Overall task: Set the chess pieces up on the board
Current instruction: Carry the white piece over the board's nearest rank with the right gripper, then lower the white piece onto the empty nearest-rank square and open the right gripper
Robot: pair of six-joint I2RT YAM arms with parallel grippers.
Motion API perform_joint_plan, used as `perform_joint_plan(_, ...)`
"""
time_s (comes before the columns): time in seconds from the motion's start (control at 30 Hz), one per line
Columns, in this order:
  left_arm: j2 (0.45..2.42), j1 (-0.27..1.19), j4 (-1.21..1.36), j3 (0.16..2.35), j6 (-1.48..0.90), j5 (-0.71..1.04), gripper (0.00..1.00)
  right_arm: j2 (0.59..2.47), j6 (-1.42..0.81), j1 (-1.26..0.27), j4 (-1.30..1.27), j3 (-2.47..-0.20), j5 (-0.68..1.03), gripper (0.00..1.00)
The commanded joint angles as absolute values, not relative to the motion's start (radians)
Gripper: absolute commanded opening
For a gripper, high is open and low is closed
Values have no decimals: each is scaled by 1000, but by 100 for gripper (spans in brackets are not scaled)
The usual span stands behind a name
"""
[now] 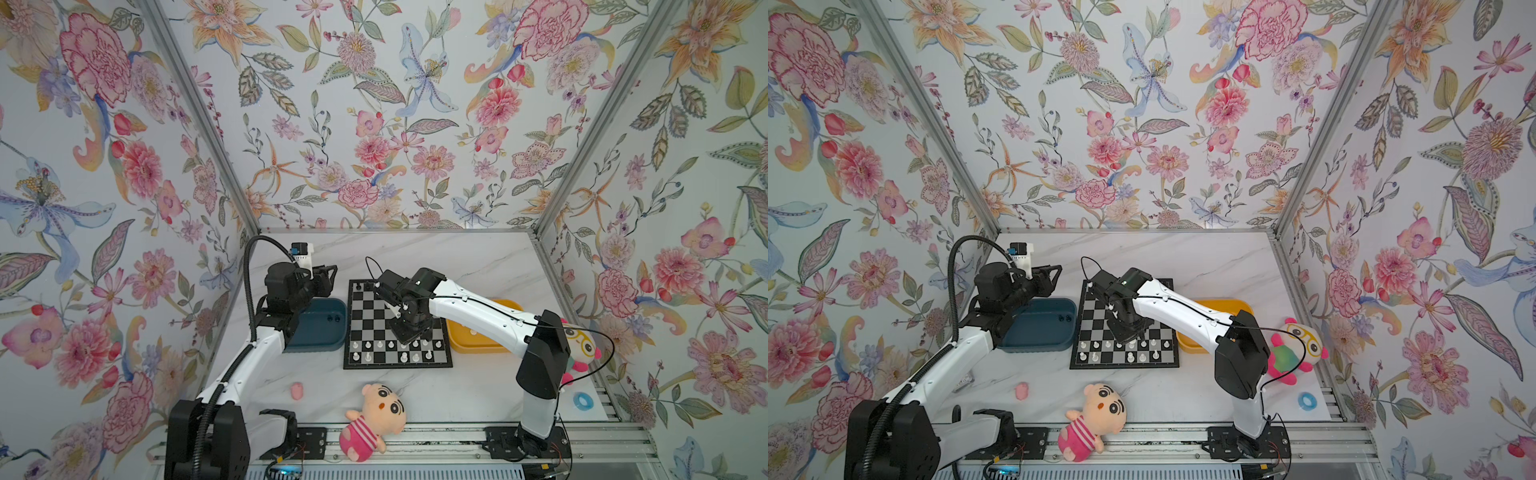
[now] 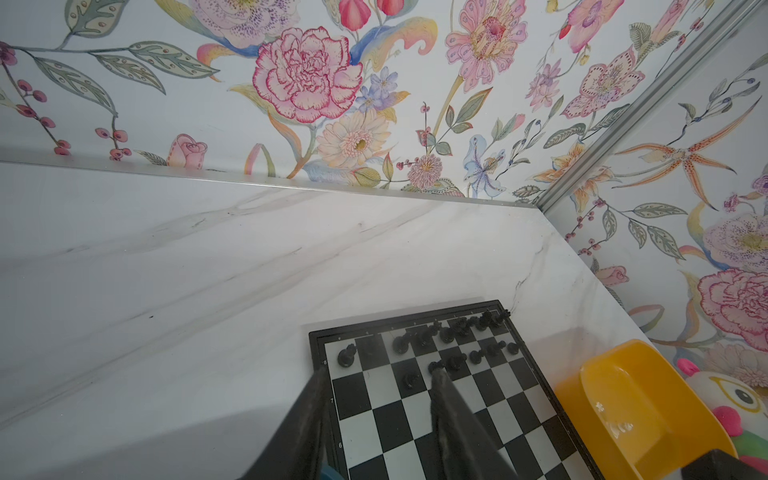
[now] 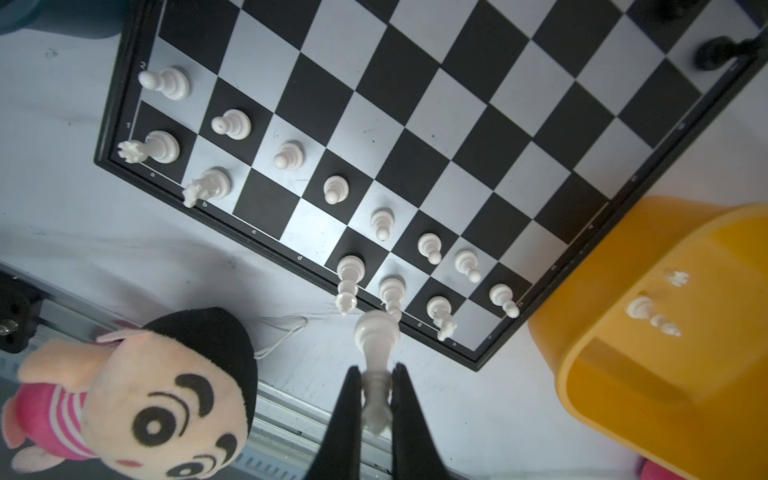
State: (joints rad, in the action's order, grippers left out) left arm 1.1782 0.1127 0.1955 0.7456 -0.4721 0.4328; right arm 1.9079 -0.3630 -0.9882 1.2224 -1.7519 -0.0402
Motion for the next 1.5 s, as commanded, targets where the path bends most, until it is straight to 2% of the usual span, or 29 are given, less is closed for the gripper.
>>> perform_joint_plan(0.0, 1141, 101, 166, 723, -466, 412, 43, 1948, -379, -1011, 1192, -1778, -19, 0)
perform_joint_plan(0.73, 998, 98, 41, 734, -442, 259, 45, 2054, -376, -1065, 1118, -1761, -5, 0)
perform_joint_plan(1.47, 981, 98, 42, 721, -447, 269, 46, 2053, -400, -1073, 1066, -1666, -18, 0)
